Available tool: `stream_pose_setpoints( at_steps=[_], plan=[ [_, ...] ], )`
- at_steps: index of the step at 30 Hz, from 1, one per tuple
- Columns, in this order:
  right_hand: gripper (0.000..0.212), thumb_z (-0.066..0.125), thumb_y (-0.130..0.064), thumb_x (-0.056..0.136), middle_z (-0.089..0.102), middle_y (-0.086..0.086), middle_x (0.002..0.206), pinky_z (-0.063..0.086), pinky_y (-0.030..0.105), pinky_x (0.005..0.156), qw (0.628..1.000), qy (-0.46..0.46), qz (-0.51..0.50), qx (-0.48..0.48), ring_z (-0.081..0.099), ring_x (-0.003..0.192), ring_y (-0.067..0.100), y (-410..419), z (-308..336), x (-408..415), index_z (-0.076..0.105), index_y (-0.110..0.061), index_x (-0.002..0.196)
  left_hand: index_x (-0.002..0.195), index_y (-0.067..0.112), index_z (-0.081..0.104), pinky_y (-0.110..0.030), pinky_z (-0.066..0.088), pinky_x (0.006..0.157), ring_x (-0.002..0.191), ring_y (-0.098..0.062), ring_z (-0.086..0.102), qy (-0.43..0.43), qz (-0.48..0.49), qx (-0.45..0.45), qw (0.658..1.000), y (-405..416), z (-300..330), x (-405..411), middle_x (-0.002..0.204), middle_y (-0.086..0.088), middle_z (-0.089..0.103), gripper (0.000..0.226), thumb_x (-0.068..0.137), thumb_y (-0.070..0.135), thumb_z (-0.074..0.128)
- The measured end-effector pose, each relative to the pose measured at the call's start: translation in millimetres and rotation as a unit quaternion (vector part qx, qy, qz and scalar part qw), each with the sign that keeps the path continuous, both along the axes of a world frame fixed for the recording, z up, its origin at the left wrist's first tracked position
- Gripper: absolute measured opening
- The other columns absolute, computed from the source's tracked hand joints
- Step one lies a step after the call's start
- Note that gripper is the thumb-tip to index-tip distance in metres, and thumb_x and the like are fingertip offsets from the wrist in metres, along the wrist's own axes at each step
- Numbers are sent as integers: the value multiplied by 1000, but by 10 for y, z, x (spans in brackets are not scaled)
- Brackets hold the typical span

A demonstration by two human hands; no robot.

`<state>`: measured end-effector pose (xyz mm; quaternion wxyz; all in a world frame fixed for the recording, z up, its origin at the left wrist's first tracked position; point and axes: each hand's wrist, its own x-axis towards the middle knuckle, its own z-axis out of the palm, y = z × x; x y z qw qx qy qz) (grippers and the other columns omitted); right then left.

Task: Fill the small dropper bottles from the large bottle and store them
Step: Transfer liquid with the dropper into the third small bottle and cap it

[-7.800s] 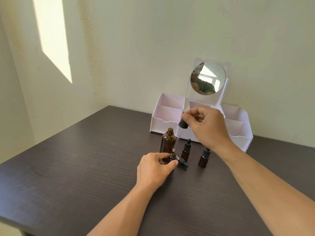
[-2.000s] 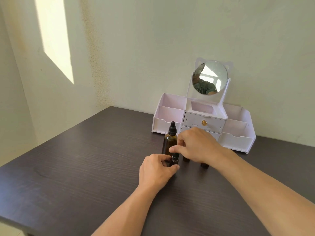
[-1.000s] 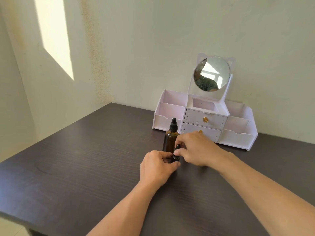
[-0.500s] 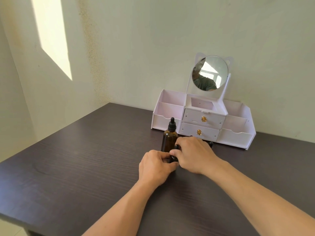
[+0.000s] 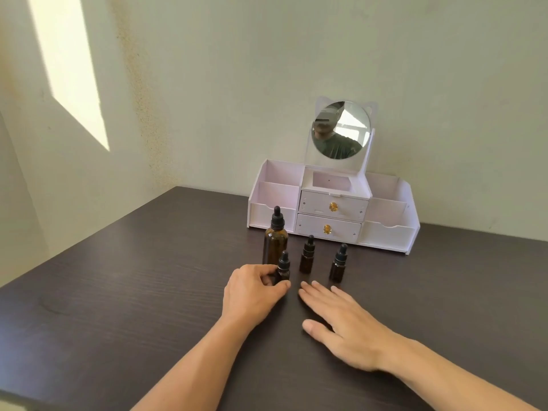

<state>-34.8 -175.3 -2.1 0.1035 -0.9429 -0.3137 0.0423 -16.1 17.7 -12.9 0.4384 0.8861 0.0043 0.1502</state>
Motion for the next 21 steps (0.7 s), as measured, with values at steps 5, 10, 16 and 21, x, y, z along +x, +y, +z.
stream_pose_setpoints(
  at_steps=[5,10,16,21],
  plan=[
    [63,21,-57,96,-13,-27,154,-9,26,118,999,13,20,-40,-21,136,-15,-372,7,-238,-3,-35,150,125,29,65,-22,52,65,64,-7,61,6,-12,24,1000,-70,30,-29,68,9,63,47,81,44,73],
    [61,16,-61,94,-14,-34,151,-10,25,118,998,16,-31,-57,-23,133,-18,-803,16,-344,-4,-43,148,130,19,60,-20,55,73,70,-9,63,22,-67,27,997,-295,72,-27,72,7,64,55,81,38,75],
    [80,2,-75,74,-9,-27,154,-7,29,119,984,9,-179,-20,-15,140,-9,-1379,-43,-166,3,-43,148,120,23,69,-20,52,65,64,-4,58,29,-129,38,990,-829,84,50,72,10,64,44,80,41,75],
    [62,19,-60,94,-3,-19,158,-5,31,120,974,-21,-224,-10,-9,144,-2,-1502,-110,-94,7,-37,150,119,25,69,-26,54,77,78,-6,62,16,-116,34,993,-1321,92,158,81,10,66,39,82,38,73]
  ],
)
